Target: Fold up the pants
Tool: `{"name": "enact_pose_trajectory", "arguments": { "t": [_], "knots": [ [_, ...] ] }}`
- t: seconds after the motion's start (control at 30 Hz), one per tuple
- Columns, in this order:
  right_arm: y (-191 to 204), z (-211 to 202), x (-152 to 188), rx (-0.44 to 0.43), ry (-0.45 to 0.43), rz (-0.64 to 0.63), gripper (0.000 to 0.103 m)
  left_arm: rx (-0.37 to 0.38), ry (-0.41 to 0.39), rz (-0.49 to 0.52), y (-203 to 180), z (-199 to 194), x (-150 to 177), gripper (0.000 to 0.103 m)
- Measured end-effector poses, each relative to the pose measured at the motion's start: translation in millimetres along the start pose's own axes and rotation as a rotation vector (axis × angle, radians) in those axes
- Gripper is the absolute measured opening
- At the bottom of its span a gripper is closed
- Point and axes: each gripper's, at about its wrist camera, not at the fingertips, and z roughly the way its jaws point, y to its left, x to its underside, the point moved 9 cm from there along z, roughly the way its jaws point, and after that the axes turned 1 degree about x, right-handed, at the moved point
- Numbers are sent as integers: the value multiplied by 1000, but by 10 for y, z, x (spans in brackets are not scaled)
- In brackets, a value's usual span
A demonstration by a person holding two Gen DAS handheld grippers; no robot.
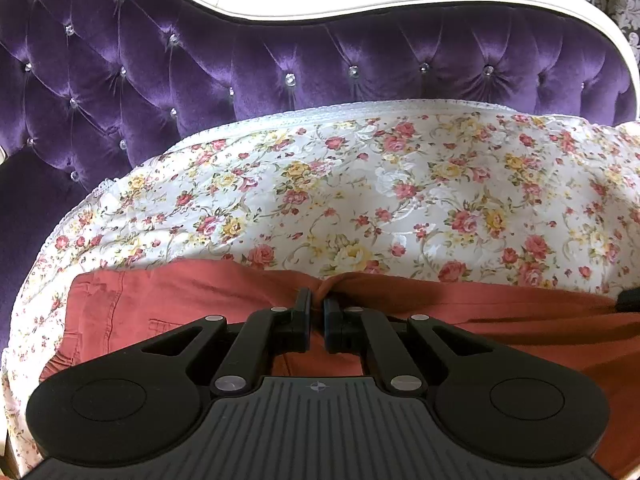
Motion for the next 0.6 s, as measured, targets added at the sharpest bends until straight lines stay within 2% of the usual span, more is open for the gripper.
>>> {"name": "enact_pose_trajectory", "arguments": {
  "t": [0.1, 0.13, 0.2, 0.27, 0.33, 0.43, 0.5, 0.6],
  "knots": [
    [-152, -22, -51, 269, -37, -67, 5, 6, 22, -18, 11, 74, -59, 8],
    [-230, 11, -41, 308, -26, -53, 5, 7, 44, -25, 13, 135, -75, 9],
    [-401, 75, 2, 313, -9, 42, 5, 27, 111, -41, 11, 314, -100, 9],
    [-523, 35, -12, 342, -42, 109, 5, 59, 174, -59, 5, 490, -126, 10],
    [-536, -68, -89, 346, -94, 158, 5, 78, 246, -99, 28, 634, -145, 21],
    [-386, -224, -234, 354, -156, 151, 6, 114, 326, -147, 60, 750, -233, 26],
    [-254, -280, -335, 367, -189, 137, 9, 139, 375, -180, 79, 819, -303, 26],
    [104, -358, -499, 306, -258, 110, 12, 171, 424, -189, 82, 906, -392, 27]
  ]
}}
